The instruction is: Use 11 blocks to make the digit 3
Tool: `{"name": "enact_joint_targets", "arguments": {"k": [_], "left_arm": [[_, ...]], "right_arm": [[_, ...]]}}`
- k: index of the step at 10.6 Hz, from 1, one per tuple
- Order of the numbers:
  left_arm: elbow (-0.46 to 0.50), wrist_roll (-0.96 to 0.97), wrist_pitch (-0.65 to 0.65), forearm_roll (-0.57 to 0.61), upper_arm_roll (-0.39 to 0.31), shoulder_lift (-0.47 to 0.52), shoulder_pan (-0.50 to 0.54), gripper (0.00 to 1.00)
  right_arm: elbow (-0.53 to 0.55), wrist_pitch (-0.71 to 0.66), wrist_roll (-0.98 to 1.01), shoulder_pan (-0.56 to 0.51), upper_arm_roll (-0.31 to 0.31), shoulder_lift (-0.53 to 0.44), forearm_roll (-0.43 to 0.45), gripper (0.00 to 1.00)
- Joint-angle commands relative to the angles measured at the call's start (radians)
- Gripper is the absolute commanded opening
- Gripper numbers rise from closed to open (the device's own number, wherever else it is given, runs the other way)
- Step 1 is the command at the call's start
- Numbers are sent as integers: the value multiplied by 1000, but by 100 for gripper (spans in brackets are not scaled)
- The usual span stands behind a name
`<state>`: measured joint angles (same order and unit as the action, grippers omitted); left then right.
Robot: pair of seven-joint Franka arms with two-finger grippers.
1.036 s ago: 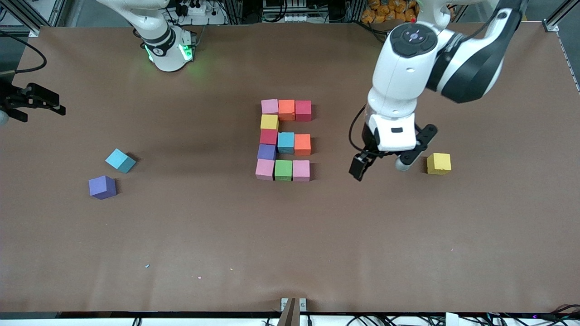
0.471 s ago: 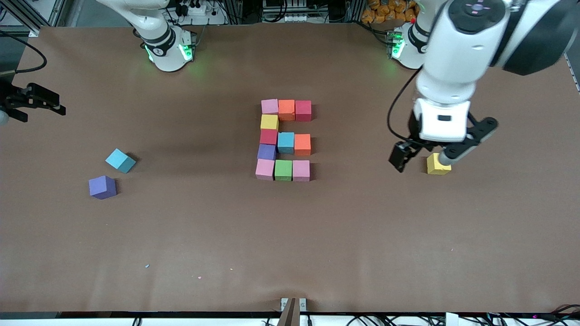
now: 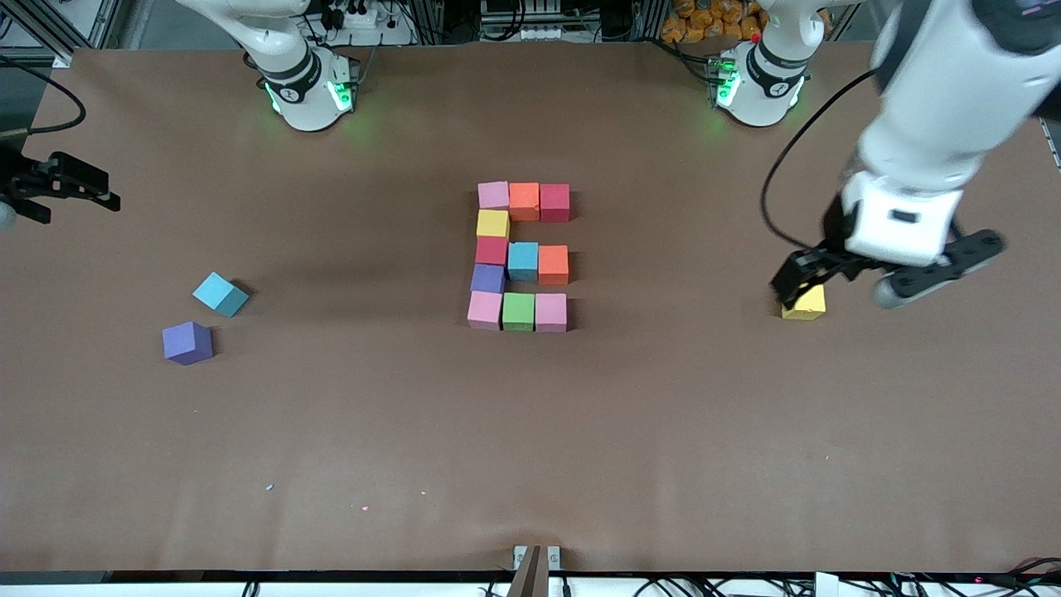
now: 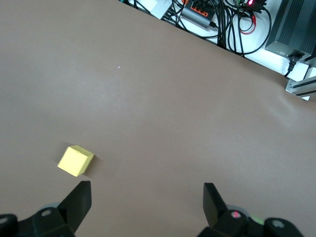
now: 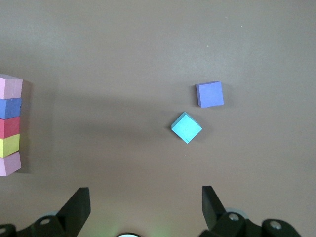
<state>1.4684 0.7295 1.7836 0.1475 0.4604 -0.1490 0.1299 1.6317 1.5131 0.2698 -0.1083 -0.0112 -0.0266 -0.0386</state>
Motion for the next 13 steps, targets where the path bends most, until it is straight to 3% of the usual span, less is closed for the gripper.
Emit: {"name": "enact_joint_targets", "arguments": {"k": [1, 2, 5, 9, 13], "left_arm": [[23, -161, -56, -87, -137, 78, -54, 100], [24, -200, -72, -126, -193, 95, -85, 100], [42, -330, -113, -132, -248, 127, -95, 100], [49, -485, -148, -131, -267, 157, -93, 100], [64, -492, -179, -131, -269, 158, -93, 100]], "right_arm": [[-21, -16, -7, -10, 10, 8, 13, 100], [-21, -16, -7, -10, 10, 8, 13, 100], [-21, -16, -9, -10, 10, 8, 11, 100], [-21, -16, -9, -10, 10, 8, 11, 100], [-21, -16, -9, -10, 10, 8, 11, 100]]}}
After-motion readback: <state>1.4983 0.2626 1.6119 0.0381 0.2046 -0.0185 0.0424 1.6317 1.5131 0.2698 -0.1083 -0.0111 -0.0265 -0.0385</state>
